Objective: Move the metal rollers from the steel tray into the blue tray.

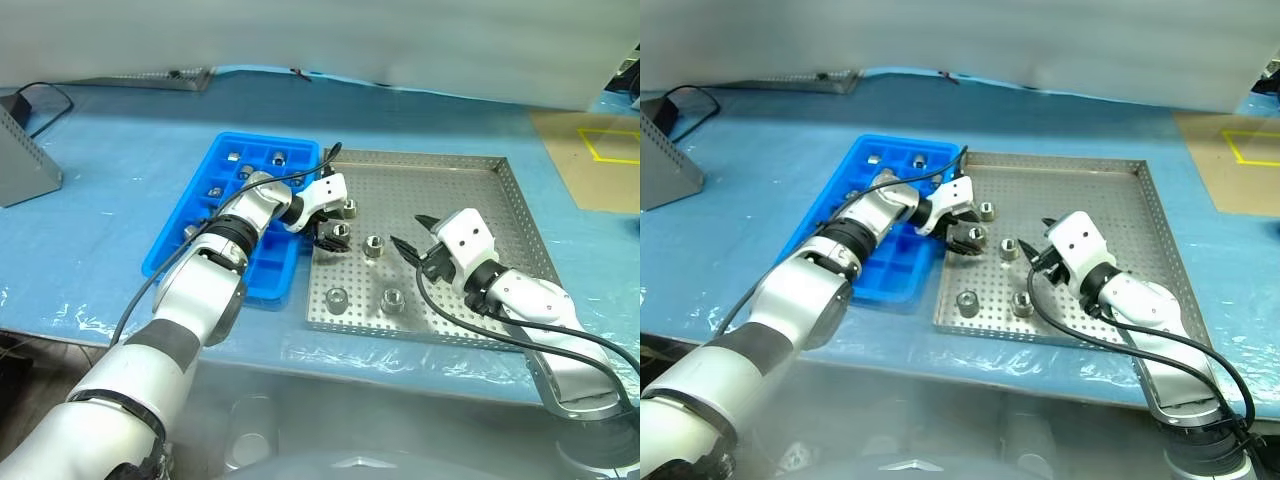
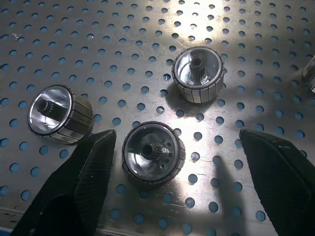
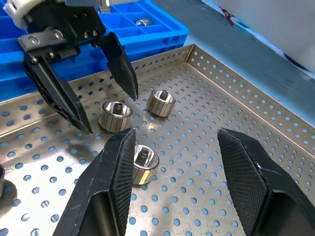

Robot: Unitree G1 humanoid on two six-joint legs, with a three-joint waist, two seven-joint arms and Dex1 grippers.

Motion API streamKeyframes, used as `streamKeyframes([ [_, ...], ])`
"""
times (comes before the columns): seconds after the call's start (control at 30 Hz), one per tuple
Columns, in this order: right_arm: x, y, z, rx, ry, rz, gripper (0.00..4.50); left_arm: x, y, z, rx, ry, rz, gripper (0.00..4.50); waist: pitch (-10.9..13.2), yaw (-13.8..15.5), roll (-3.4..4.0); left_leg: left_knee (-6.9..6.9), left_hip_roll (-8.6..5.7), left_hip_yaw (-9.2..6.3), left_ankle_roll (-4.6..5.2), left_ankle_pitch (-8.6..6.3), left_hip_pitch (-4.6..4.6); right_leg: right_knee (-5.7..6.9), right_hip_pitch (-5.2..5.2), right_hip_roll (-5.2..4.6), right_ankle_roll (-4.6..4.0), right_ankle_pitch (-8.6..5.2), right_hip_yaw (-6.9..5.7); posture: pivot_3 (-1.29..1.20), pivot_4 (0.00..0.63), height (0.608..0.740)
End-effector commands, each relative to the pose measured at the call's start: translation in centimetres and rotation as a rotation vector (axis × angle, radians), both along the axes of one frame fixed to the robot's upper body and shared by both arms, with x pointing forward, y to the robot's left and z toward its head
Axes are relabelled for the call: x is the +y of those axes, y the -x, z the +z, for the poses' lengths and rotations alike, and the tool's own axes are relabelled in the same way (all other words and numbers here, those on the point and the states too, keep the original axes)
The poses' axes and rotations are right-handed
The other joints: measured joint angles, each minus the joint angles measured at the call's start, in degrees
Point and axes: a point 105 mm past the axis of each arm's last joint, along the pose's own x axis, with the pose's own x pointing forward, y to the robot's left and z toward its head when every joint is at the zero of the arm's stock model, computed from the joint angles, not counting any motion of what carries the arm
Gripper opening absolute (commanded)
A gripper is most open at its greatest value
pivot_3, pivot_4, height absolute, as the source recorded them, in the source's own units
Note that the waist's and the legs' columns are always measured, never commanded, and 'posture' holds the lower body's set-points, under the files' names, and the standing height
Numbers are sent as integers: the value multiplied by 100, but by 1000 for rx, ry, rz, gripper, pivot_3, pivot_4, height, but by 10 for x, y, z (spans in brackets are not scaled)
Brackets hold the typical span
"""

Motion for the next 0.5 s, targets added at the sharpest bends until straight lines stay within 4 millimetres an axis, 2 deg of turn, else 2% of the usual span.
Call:
streamKeyframes([
  [0.03,2,-1,8,-47,-4,1,2724,0,-4,-5,5,-11,60,4268,0,-3,0,0,0,0,0,0,5,0,4,0,1,-1,0,-187,150,740],
  [0.3,1,-4,7,-60,-9,-22,2724,-1,1,-24,43,-76,73,4268,0,-101,-1,-5,-1,0,0,0,11,-5,10,0,4,-2,0,-201,150,740],
  [0.5,1,-4,4,-64,-20,-39,2724,8,-4,-20,23,-119,88,4268,0,-132,0,-6,-1,0,0,0,14,-11,13,0,10,-6,0,-206,150,740],
])
